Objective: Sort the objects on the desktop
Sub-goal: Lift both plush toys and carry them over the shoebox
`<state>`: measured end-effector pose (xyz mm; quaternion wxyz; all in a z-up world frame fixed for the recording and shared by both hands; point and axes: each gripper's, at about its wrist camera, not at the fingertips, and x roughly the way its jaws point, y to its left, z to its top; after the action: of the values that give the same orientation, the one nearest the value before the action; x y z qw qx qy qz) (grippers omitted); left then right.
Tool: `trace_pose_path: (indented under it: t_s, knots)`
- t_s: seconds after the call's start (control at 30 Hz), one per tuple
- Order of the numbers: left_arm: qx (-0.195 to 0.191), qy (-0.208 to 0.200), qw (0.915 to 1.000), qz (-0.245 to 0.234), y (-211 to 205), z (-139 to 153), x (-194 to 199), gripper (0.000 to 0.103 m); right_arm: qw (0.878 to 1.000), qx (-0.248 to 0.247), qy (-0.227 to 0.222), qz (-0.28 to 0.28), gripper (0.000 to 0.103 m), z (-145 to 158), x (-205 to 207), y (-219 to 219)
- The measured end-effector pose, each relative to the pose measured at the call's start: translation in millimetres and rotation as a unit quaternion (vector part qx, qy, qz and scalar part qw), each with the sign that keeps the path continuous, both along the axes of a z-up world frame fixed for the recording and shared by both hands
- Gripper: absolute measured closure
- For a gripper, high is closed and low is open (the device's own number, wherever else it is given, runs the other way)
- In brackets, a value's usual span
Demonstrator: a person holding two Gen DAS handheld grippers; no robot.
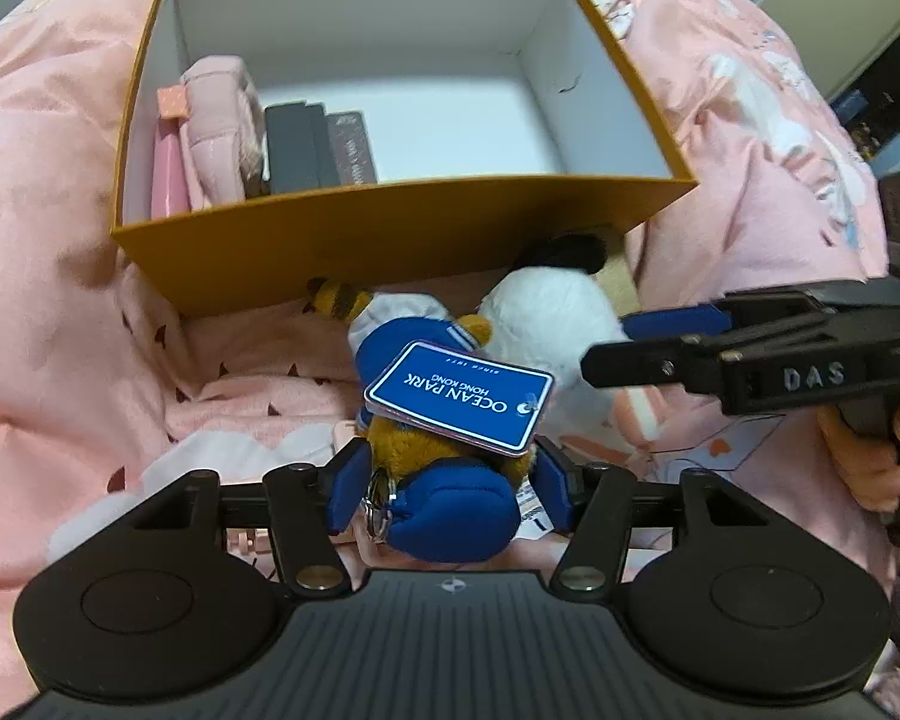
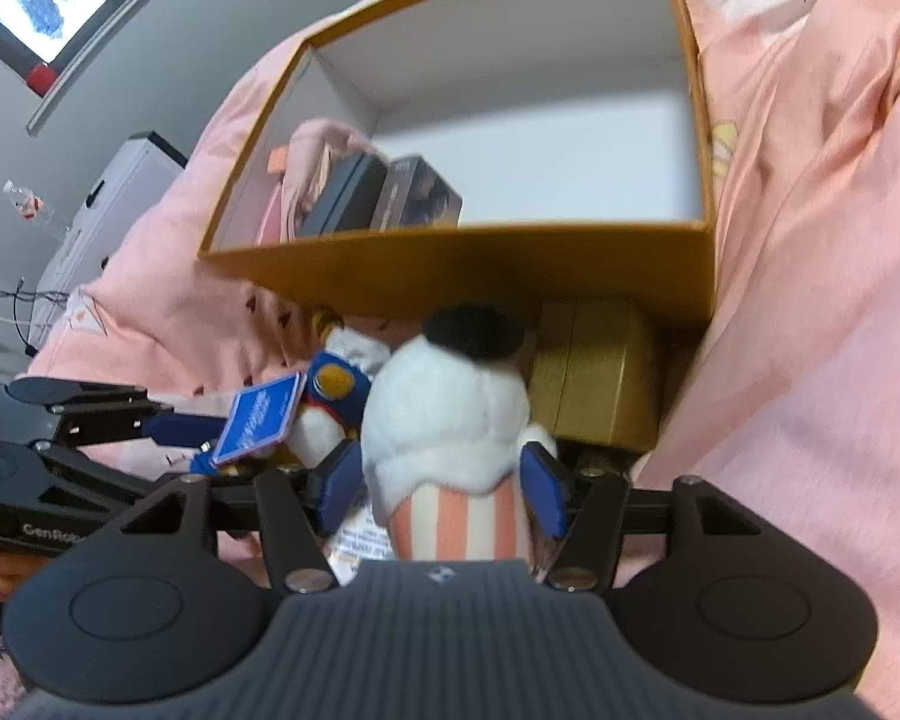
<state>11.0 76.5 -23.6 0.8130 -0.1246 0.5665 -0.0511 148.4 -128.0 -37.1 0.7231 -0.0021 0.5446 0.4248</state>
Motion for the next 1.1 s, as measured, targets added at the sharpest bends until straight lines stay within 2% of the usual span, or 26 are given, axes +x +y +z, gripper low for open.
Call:
trace_pose_path:
  t_s: [0.07, 0.17, 0.33, 0.4, 0.6, 0.67, 0.8, 0.9, 1.0, 1.1]
  knots:
    - [-0.006, 0.000, 1.0000, -0.007, 4, 3, 3, 0.031, 1.000, -0.004, -0.010, 0.001, 0.040, 3, 3, 3]
    - [-0.019, 0.009, 0.9997, 0.008, 13, 3, 12, 0.030, 1.000, -0.012, -0.012, 0.011, 0.040, 1, 6, 8]
    - [-0.082, 0.041, 0.9956, 0.021, 26, -16, 32, 0.030, 0.999, -0.024, -0.015, 0.018, 0.038, -8, 4, 14]
    - [-0.092, 0.055, 0.9940, 0.022, 26, -23, 41, 0.029, 0.999, -0.026, -0.018, 0.014, 0.037, -8, 2, 15]
    - [-0.063, 0.084, 0.9943, -0.018, 12, -33, 57, 0.024, 0.995, -0.055, -0.070, 0.038, 0.032, -11, -17, 28]
    - [-0.050, 0.097, 0.9936, -0.028, 8, -38, 60, 0.024, 0.992, -0.069, -0.095, 0.054, 0.032, -12, -25, 33]
    - [-0.038, 0.119, 0.9919, -0.026, 3, -48, 63, 0.028, 0.990, -0.074, -0.107, 0.057, 0.033, -13, -27, 34]
    - [-0.031, 0.109, 0.9933, -0.023, 0, -47, 58, 0.031, 0.989, -0.075, -0.113, 0.060, 0.033, -14, -28, 34]
    - [-0.035, 0.097, 0.9947, -0.001, 2, -42, 50, 0.034, 0.990, -0.068, -0.109, 0.059, 0.040, -14, -29, 32]
    - [-0.046, 0.077, 0.9958, 0.020, 6, -35, 39, 0.036, 0.994, -0.046, -0.091, 0.035, 0.045, -13, -26, 22]
